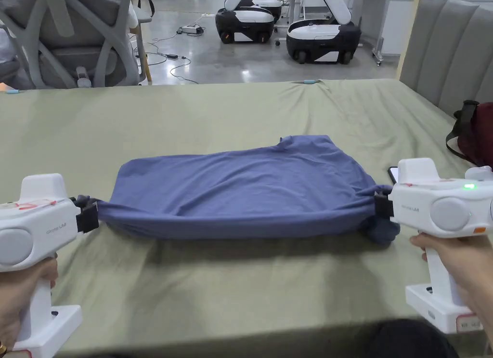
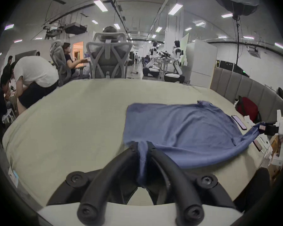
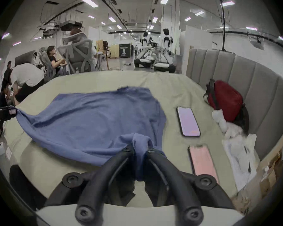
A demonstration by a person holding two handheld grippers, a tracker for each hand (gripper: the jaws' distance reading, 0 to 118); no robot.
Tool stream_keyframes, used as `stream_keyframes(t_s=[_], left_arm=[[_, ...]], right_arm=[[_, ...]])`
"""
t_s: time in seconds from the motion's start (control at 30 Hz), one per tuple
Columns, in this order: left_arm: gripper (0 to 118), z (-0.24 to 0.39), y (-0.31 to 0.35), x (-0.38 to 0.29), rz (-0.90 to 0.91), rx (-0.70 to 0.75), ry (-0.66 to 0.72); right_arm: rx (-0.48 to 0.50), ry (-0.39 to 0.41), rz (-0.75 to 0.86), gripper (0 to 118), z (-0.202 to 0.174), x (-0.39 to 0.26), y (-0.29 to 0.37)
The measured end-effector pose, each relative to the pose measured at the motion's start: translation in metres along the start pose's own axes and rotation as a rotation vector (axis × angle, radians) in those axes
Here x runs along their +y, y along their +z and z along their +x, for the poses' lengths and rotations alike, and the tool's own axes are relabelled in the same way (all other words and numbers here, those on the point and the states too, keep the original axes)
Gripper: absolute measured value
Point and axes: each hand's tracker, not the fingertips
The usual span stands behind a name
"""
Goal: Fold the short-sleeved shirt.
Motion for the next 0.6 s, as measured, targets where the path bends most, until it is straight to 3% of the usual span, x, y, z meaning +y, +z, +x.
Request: stream_keyframes(t_s=[0.2, 0.33, 0.53, 0.57, 0.6], left_arm=[[5, 0.000, -0.093, 0.029, -0.066, 0.022, -0.059], [5, 0.006, -0.153, 0.022, -0.175, 0.041, -0.086], [5, 0.000, -0.195, 0.000, -0.241, 0.046, -0.027], [5, -0.001, -0.196, -0.002, -0.243, 0.043, -0.015], [6, 0.000, -0.195, -0.003, -0.243, 0.042, -0.014]], right_arm=[[-0.018, 0.007, -0.037, 9, -0.002, 0.049, -0.086], [-0.028, 0.052, -0.145, 9, -0.006, 0.052, -0.151], [-0.023, 0.010, -0.189, 10, 0.001, 0.037, -0.202], [-0.025, 0.008, -0.194, 15, 0.000, 0.036, -0.205], [-0.025, 0.008, -0.194, 28, 0.000, 0.035, -0.206]])
